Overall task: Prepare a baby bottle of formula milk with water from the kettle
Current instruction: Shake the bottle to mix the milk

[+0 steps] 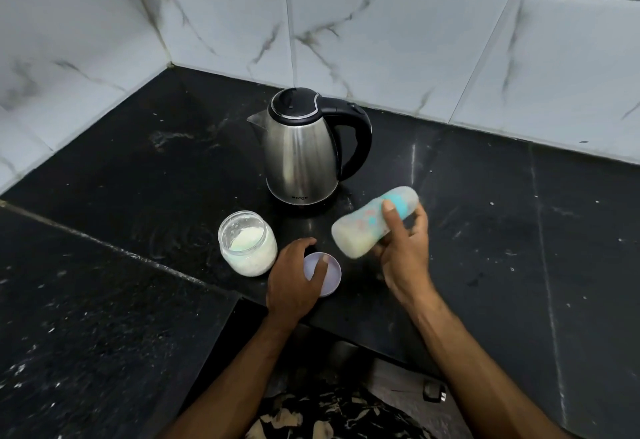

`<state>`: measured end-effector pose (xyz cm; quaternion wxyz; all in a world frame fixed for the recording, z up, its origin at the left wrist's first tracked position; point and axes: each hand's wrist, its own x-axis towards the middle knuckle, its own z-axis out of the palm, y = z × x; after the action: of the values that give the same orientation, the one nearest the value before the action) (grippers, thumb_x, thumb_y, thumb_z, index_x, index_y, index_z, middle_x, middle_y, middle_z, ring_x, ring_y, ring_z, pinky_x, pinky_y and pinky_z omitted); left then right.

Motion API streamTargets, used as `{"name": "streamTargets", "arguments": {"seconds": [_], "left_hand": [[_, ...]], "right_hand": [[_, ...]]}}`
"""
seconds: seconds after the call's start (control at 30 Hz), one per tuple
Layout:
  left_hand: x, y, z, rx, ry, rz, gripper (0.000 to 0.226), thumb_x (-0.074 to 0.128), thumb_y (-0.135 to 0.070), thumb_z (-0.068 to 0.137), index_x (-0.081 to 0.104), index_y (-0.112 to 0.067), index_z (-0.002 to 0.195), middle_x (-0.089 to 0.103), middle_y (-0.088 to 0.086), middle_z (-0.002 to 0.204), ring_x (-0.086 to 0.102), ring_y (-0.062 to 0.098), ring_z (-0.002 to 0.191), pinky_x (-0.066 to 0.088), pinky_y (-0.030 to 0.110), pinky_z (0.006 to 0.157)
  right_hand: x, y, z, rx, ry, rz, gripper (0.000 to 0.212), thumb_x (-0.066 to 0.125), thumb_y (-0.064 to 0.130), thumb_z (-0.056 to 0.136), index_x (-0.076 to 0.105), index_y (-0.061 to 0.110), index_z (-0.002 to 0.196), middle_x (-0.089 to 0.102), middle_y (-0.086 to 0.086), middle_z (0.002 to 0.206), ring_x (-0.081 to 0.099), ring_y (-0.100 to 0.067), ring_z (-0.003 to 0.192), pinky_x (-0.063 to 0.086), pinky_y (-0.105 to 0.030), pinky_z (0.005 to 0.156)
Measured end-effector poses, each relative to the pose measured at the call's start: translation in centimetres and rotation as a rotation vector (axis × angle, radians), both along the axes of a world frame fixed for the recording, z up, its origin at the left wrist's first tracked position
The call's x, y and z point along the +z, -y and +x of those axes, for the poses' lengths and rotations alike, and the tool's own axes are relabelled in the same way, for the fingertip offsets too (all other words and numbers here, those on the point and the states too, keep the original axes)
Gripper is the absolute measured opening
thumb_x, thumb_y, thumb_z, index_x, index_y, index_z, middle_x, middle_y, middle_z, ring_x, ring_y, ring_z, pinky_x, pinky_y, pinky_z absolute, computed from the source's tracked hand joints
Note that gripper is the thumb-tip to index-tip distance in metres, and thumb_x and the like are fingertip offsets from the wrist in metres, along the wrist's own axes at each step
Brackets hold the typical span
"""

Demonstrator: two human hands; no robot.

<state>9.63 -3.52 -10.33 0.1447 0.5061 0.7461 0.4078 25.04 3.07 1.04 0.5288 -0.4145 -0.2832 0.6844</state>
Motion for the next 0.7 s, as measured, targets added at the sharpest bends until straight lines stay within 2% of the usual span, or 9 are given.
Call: {"name": "streamTargets", "arguments": {"seconds": [0.07,0.13,0.2,0.3,0.4,0.5,0.57,0.6,0.7], "left_hand": [[0.3,0.1,0.1,-0.011,0.001,0.010,0.048,0.055,-0.052,0.086,0.061,-0.020,0.122,0.064,-0.006,0.121,0.058,0.013,0.113,0.043,0.025,0.096],[0.8,0.0,-0.1,-0.059,-0.011,-0.024,0.048,0.068,-0.042,0.080,0.063,-0.019,0.122,0.065,0.000,0.121,0.061,0.019,0.113,0.044,0.029,0.096],[0.9,0.1,-0.1,-0.109,-0.045,-0.039,0.050,0.073,-0.037,0.078,0.065,-0.014,0.121,0.066,0.006,0.121,0.062,0.024,0.111,0.048,0.036,0.096],[0.8,0.2,0.1,-0.048,0.013,0.005,0.052,0.054,-0.049,0.083,0.063,-0.016,0.123,0.065,-0.001,0.122,0.060,0.019,0.113,0.043,0.028,0.097],[0.5,0.3,0.1,-0.010,0.017,-0.008,0.050,0.049,-0.053,0.088,0.061,-0.020,0.123,0.064,-0.008,0.122,0.058,0.012,0.114,0.046,0.030,0.098],[1.2,0.2,0.2,-0.046,0.013,-0.007,0.057,0.050,-0.050,0.081,0.063,-0.015,0.124,0.064,-0.001,0.125,0.059,0.019,0.116,0.043,0.028,0.098],[1.4,0.3,0.2,-0.091,-0.001,-0.020,0.059,0.055,-0.047,0.077,0.065,-0.009,0.122,0.065,0.008,0.125,0.059,0.024,0.116,0.044,0.034,0.099],[1.5,0.4,0.2,-0.086,-0.007,-0.018,0.060,0.055,-0.049,0.077,0.065,-0.010,0.121,0.065,0.008,0.124,0.059,0.023,0.115,0.044,0.033,0.098],[0.9,0.3,0.2,-0.018,0.020,-0.011,0.052,0.049,-0.053,0.086,0.062,-0.019,0.122,0.064,-0.006,0.121,0.058,0.013,0.113,0.045,0.028,0.096]], "right_hand": [[-0.1,0.2,-0.1,0.014,0.019,0.017,0.056,0.070,0.025,0.083,0.042,0.026,0.131,0.065,-0.010,0.112,0.071,-0.023,0.093,0.060,-0.041,0.069],[-0.6,1.6,-0.4,0.181,0.127,0.087,0.059,0.074,0.025,0.078,0.043,0.031,0.128,0.067,-0.015,0.110,0.071,-0.028,0.093,0.060,-0.044,0.071],[-0.8,2.4,-0.4,0.308,0.213,0.158,0.065,0.079,0.020,0.077,0.043,0.030,0.130,0.068,-0.016,0.109,0.071,-0.028,0.093,0.060,-0.040,0.070],[-0.5,0.6,0.2,0.092,0.155,0.110,0.060,0.076,0.020,0.082,0.043,0.025,0.132,0.071,-0.004,0.101,0.072,-0.023,0.089,0.061,-0.042,0.067],[-0.2,-1.0,0.7,-0.129,0.003,-0.004,0.051,0.066,0.019,0.091,0.040,0.024,0.134,0.067,-0.002,0.103,0.070,-0.017,0.088,0.060,-0.038,0.062],[-0.9,1.1,0.0,0.083,0.127,0.078,0.061,0.078,0.021,0.082,0.043,0.027,0.131,0.067,-0.009,0.107,0.070,-0.024,0.092,0.061,-0.045,0.070],[-1.3,2.1,-0.2,0.283,0.251,0.186,0.070,0.085,0.024,0.072,0.045,0.030,0.129,0.065,-0.011,0.114,0.069,-0.026,0.097,0.061,-0.041,0.072],[-1.1,2.0,-0.1,0.305,0.268,0.208,0.073,0.086,0.023,0.071,0.044,0.030,0.130,0.065,-0.011,0.115,0.069,-0.025,0.098,0.060,-0.038,0.072],[-0.1,-0.1,0.4,0.034,0.133,0.082,0.063,0.075,0.023,0.081,0.041,0.024,0.134,0.067,-0.007,0.106,0.071,-0.022,0.091,0.059,-0.036,0.064]]}}
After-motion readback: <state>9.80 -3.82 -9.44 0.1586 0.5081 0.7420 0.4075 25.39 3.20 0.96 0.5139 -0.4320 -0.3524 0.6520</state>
